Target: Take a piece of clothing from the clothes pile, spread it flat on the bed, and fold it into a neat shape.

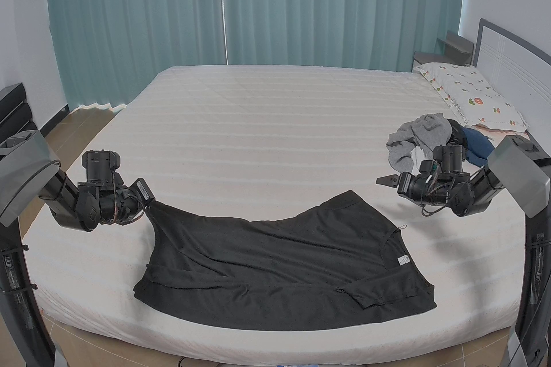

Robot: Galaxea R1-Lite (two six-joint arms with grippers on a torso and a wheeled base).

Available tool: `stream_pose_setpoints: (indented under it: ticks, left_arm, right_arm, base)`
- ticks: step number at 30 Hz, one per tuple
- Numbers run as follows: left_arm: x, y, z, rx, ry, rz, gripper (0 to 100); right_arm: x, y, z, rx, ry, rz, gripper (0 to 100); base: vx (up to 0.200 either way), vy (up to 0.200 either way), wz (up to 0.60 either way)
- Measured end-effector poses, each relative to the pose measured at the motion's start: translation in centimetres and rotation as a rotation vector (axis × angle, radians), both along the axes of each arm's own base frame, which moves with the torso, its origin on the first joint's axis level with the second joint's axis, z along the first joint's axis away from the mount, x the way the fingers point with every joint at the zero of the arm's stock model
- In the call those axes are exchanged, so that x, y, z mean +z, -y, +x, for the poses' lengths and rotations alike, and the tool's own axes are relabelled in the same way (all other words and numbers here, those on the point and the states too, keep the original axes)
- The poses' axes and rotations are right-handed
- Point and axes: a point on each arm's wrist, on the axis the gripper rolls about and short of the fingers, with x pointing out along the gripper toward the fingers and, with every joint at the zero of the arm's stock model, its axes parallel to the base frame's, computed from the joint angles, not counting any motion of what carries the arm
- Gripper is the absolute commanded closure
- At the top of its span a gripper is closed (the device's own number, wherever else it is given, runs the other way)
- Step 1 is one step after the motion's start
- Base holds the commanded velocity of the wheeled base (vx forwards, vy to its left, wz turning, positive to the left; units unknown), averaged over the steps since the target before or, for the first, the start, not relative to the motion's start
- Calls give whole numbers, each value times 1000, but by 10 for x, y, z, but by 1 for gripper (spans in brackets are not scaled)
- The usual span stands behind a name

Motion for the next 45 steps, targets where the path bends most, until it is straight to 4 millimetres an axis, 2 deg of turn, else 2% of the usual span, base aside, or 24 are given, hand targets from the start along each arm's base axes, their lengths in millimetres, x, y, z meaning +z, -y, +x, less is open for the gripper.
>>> stream_pose_setpoints:
  ticks: [5, 11, 22, 23, 35, 40, 45]
  left_arm:
    - [-3, 0, -2, 1, -12, -2, 100]
    - [-5, 1, -2, 1, -21, -4, 100]
    - [-3, 6, -3, -10, -19, 5, 100]
    - [-2, 6, -3, -11, -17, 5, 100]
    - [1, 7, -4, -11, -9, 9, 100]
    - [3, 7, -4, -7, -3, 13, 100]
    - [5, 7, -4, -5, 4, 20, 100]
  right_arm:
    - [-6, -18, 22, 38, 4, 0, 0]
    - [-22, -36, 40, 73, -18, -9, 0]
    - [-48, -49, 45, 98, -49, -17, 0]
    - [-49, -49, 45, 99, -50, -18, 100]
    - [-53, -38, 40, 82, -75, -23, 100]
    - [-46, -29, 40, 60, -60, -16, 100]
    - [-29, -15, 36, 30, -5, -3, 100]
  base:
    - [0, 0, 0]
    - [0, 0, 0]
    - [0, 0, 0]
    - [0, 0, 0]
    - [0, 0, 0]
    - [0, 0, 0]
    - [0, 0, 0]
